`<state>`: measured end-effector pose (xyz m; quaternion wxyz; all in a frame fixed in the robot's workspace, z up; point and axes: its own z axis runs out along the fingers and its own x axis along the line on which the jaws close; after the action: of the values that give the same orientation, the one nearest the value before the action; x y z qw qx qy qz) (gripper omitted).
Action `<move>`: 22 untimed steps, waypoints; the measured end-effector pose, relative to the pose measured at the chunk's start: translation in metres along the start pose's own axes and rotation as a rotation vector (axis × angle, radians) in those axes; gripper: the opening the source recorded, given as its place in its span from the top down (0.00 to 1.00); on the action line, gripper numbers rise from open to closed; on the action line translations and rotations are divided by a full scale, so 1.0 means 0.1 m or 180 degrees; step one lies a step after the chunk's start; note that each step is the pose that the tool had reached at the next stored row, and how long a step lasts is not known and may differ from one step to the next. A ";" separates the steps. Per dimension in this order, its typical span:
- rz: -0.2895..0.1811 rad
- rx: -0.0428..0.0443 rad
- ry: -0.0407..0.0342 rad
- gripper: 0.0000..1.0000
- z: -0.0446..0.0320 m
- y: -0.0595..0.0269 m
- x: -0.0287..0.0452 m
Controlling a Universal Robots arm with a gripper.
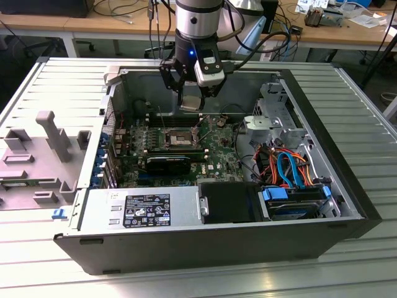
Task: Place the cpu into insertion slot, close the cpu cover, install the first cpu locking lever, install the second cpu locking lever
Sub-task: 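Place the cpu into insertion slot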
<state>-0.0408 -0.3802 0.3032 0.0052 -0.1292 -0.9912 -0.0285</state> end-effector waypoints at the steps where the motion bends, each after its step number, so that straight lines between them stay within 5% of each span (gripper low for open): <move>1: 0.0001 0.0000 0.0000 0.46 0.001 0.000 0.000; 22: 0.0044 0.0000 -0.0003 0.46 0.030 -0.002 0.000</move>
<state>-0.0408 -0.3801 0.3001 0.0050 -0.1361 -0.9903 -0.0285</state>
